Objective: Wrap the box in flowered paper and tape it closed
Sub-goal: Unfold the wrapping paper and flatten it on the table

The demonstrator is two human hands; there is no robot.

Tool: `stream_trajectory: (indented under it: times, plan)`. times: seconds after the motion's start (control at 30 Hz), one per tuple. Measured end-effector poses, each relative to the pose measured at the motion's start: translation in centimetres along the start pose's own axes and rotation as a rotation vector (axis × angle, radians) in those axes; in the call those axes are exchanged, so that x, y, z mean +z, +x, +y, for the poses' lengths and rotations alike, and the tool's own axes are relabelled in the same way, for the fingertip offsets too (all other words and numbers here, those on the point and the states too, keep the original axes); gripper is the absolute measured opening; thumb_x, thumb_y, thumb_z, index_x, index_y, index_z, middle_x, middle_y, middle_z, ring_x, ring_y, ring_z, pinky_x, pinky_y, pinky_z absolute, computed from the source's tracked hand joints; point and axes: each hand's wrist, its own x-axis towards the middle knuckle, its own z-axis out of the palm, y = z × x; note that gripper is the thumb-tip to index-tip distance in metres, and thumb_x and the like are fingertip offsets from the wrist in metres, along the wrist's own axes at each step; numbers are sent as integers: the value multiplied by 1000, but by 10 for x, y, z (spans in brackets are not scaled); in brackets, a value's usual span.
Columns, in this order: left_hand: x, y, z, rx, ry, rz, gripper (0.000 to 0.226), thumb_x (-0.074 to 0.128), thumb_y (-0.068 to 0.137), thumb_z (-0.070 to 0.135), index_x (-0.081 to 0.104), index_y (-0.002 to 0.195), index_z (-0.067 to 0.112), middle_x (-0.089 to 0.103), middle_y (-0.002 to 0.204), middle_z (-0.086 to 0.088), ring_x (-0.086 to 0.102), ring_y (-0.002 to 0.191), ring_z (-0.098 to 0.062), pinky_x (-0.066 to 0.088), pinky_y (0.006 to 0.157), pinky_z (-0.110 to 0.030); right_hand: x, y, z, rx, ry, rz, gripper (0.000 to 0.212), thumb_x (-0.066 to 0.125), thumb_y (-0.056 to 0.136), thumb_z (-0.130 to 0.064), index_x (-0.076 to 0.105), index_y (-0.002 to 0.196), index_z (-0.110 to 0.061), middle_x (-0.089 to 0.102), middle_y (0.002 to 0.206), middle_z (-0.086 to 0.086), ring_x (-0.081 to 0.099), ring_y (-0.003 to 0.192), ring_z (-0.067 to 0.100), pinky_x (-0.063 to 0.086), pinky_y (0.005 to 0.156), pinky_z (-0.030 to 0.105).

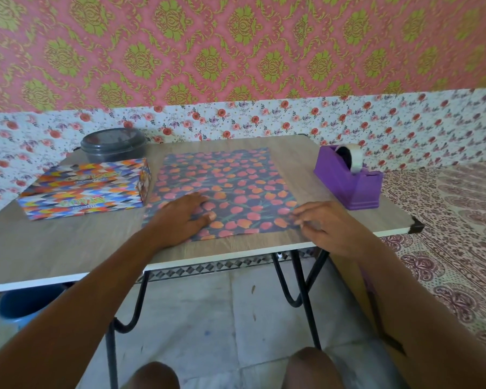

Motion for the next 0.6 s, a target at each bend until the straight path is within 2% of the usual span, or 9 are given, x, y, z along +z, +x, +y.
stream_trajectory:
  times: [0.07,0.13,0.2,0.27,0.33,0.37,0.47,0.57,0.6]
  plan:
    - [-1,-1,2,4,-11,0,99,30,72,97,43,147,34,40,158,8,41,143,-17,35,117,-48,7,5,-11,-20,-17,-69,55,37,92,-48,67,135,-31,63,141,-5,52,136,8,44,111,46]
    - [-1,-1,2,10,-21,10,97,32,73,93,45,147,31,39,158,6,39,144,-17,34,118,-47,18,7,-14,-77,-84,-143,51,40,94,-48,61,140,-37,55,149,-7,45,142,6,43,111,46]
    - [0,-1,2,41,12,45,86,38,79,87,50,143,30,35,160,3,33,146,-20,32,119,-46,22,7,-12,-74,-102,-129,47,46,96,-51,67,134,-32,61,143,-6,50,136,4,47,108,42]
    - [-1,-2,3,74,40,123,64,53,87,71,60,133,27,33,156,-2,28,143,-26,33,116,-47,20,10,-13,-8,-73,-52,48,47,98,-58,78,106,-23,75,113,-2,64,111,4,55,91,40]
    - [-3,-4,6,103,61,152,53,55,90,61,66,121,20,44,138,-4,39,129,-28,40,108,-48,19,18,-18,35,-74,23,53,46,98,-58,66,74,-16,65,75,1,63,74,15,54,70,42]
    - [-5,-5,7,129,57,157,53,50,90,60,67,115,16,51,126,-4,47,118,-27,46,101,-48,19,24,-26,50,-72,46,49,49,96,-53,62,71,-14,61,70,2,60,68,20,53,67,43]
    - [-15,-12,14,188,6,267,45,44,94,49,68,103,11,58,110,-2,57,99,-22,51,87,-44,22,47,-56,7,25,47,29,63,94,-39,76,88,-14,74,90,1,68,81,17,57,77,38]
    - [-34,-20,17,153,-50,532,30,52,97,37,67,97,11,59,111,-5,59,102,-25,50,88,-38,30,79,-91,-30,157,7,18,67,93,-22,80,98,-10,77,98,4,71,87,13,56,79,25]
    - [-43,-26,14,102,-31,629,23,56,95,30,67,96,10,58,112,-6,58,103,-27,49,89,-37,37,94,-100,-40,179,-11,17,65,94,-16,80,98,-8,78,98,8,73,87,16,57,79,25]
